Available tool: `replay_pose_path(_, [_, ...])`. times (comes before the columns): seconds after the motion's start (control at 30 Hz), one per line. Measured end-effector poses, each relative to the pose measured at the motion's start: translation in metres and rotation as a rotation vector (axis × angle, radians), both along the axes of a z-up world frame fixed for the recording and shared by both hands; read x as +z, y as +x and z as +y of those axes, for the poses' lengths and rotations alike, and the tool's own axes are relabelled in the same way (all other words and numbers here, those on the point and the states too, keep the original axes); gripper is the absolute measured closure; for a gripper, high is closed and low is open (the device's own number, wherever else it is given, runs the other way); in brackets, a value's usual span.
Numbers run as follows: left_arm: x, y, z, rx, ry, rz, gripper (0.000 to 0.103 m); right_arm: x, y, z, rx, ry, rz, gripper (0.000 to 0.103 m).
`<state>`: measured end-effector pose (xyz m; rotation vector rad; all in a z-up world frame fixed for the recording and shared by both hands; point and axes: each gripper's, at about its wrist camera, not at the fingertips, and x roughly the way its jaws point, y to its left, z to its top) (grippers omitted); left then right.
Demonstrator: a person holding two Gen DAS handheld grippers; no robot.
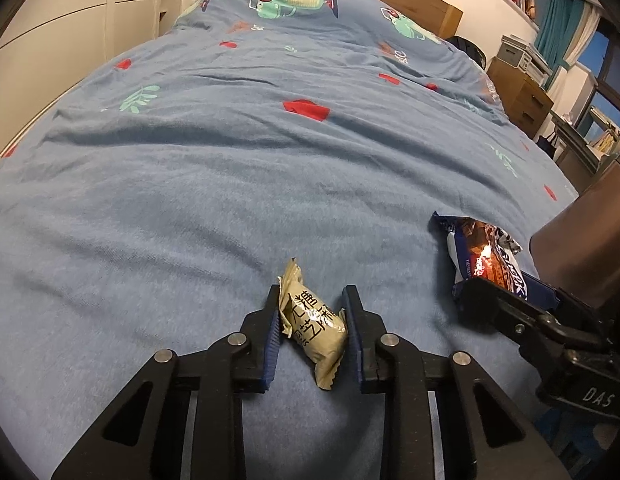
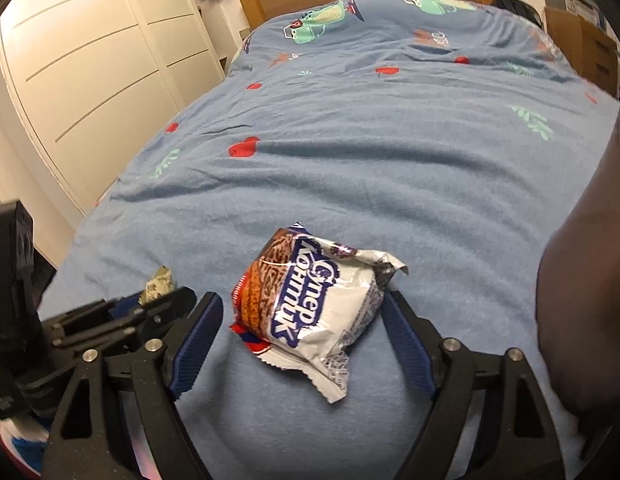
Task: Organize snacks
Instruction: 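Lift and carry the gold candy and wafer packet with both tools toward the tray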
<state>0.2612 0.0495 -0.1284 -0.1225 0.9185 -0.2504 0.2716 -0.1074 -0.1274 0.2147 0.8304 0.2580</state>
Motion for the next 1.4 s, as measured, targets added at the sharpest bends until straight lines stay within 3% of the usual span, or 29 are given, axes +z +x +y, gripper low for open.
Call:
replay_pose_path(0.33, [0.008, -0.018, -0.005, 0.069, 0.065, -0.021, 0.079, -0.002, 0.004, 0.010, -0.060, -0.048, 0.010, 0.000])
replay_pose_path(0.63, [0.012, -0.041, -0.011, 0.135, 0.111, -0.015, 0.079, 0.005, -0.004, 0.018, -0.009, -0.117, -0.021, 0.000])
replay_pose_path(1.03, [0.023, -0.062, -0.008, 0.147, 0.140, -0.008, 0.079, 0.014, -0.046, 0.023, 0.034, -0.193, -0.057, 0.000])
replay_pose_path(1.4, [0.051, -0.087, -0.009, 0.137, 0.165, -0.043, 0.079, 0.032, -0.087, 0.018, 0.027, -0.220, -0.051, 0.000])
